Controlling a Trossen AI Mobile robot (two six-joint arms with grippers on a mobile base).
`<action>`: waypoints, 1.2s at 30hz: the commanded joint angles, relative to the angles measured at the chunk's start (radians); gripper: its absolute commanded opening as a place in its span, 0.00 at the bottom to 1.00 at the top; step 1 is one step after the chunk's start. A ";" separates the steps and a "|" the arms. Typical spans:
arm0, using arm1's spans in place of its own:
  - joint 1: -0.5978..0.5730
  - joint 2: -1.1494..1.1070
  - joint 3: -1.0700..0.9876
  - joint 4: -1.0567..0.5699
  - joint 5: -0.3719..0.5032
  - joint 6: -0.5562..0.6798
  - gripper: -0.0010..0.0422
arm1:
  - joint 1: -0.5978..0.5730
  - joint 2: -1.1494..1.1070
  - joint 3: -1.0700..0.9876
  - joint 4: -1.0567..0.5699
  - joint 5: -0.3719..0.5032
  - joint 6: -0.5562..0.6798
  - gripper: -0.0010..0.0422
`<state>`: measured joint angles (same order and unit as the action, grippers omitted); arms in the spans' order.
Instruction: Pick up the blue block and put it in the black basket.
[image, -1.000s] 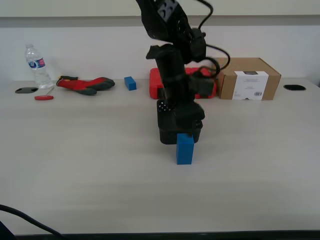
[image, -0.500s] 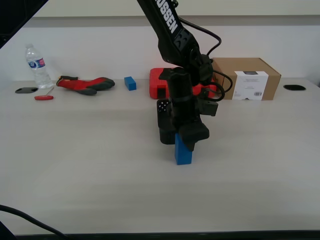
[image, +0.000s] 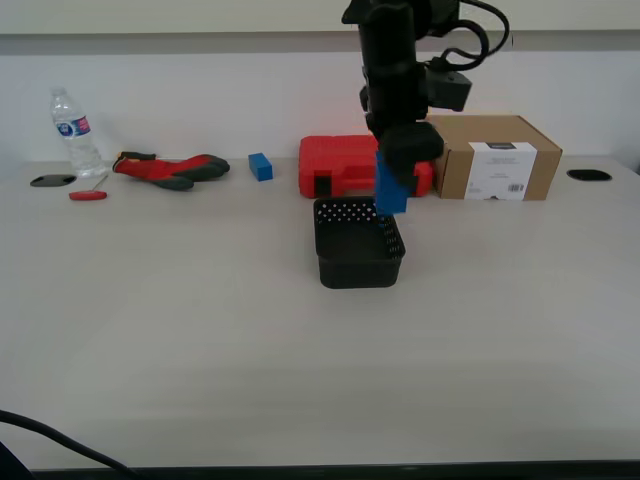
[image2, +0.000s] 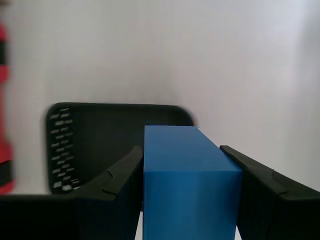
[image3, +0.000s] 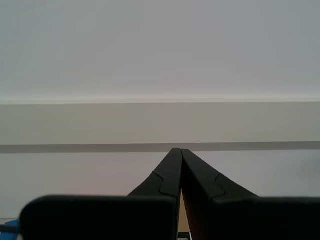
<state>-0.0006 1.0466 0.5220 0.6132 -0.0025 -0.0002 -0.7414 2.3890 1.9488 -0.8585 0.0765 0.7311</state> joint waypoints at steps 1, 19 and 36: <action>0.000 0.000 0.001 0.001 0.000 0.000 0.02 | 0.055 0.014 -0.014 0.072 -0.014 0.010 0.02; 0.001 0.000 0.001 -0.021 0.000 0.000 0.02 | 0.132 0.222 -0.031 0.256 0.116 -0.006 0.02; 0.001 0.000 0.001 -0.021 0.000 0.000 0.02 | 0.132 0.221 -0.024 0.200 0.115 -0.096 0.69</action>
<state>-0.0002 1.0462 0.5220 0.5892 -0.0025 -0.0002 -0.6086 2.6110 1.9217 -0.6506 0.1886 0.6338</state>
